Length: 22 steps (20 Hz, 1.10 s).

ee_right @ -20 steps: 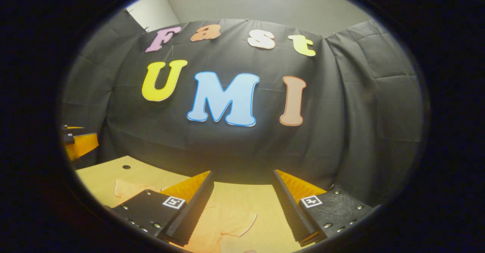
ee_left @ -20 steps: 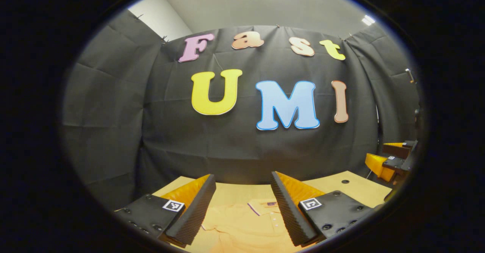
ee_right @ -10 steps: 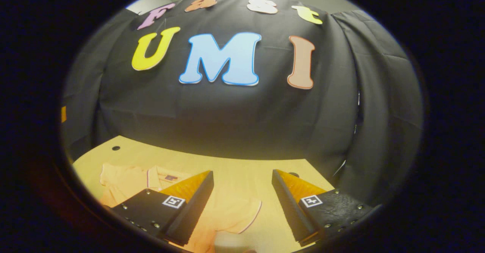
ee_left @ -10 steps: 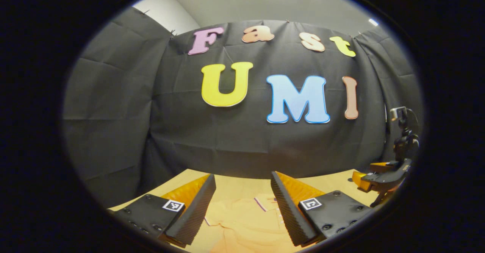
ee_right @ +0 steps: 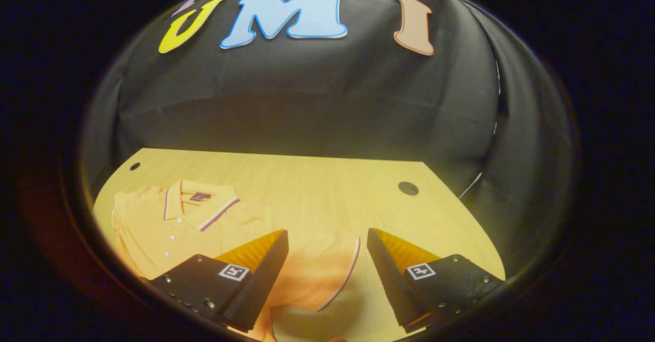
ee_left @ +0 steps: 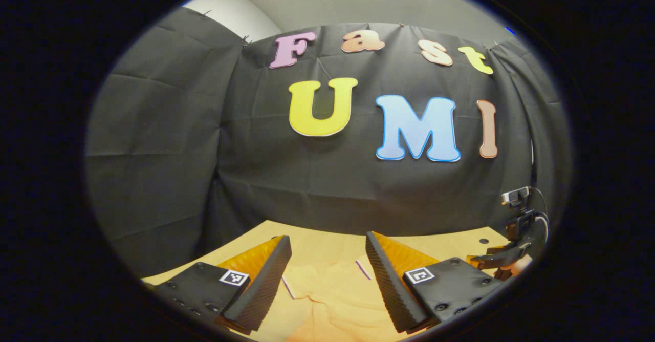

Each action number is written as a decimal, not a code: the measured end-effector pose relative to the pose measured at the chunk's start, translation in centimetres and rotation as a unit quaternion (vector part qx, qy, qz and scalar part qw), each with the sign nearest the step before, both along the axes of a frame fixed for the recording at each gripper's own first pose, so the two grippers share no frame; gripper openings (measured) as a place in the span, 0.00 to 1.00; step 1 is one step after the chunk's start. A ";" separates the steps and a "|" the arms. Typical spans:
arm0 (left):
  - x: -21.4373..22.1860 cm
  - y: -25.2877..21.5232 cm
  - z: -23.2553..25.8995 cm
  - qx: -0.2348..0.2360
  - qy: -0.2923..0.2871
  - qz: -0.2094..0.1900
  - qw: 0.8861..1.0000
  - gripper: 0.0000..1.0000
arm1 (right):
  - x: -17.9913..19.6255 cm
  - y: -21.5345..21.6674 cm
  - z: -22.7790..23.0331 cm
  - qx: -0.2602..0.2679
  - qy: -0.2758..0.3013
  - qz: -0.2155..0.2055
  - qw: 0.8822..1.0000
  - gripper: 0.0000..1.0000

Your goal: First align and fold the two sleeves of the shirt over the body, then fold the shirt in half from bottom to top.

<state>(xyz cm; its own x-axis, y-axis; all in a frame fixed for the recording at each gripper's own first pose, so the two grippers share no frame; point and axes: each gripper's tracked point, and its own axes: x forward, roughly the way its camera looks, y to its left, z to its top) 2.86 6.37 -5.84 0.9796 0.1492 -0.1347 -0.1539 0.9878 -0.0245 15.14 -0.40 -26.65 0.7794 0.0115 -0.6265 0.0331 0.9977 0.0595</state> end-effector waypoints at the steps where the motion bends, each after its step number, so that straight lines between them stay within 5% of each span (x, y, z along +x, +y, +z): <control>1: -0.2 0.4 -0.2 0.002 0.001 0.003 1.000 0.94 | 0.2 -0.2 -0.7 0.004 0.008 -0.005 1.000 0.96; 14: -2.0 0.9 -1.8 0.012 0.022 0.020 0.999 0.94 | 0.1 -1.2 -7.3 0.039 0.092 -0.030 0.995 0.96; 19: -2.3 0.8 -2.2 0.007 0.025 0.019 0.999 0.95 | 0.1 -0.8 -7.3 0.058 0.099 -0.035 0.993 0.58; 20: -2.3 0.9 -2.4 0.006 0.027 0.019 0.999 0.94 | 0.1 -0.8 -7.2 0.060 0.100 -0.036 0.993 0.37; 22: -2.5 1.1 -2.7 0.004 0.030 0.020 0.999 0.94 | 0.1 -1.0 -6.9 0.058 0.101 -0.043 0.992 0.36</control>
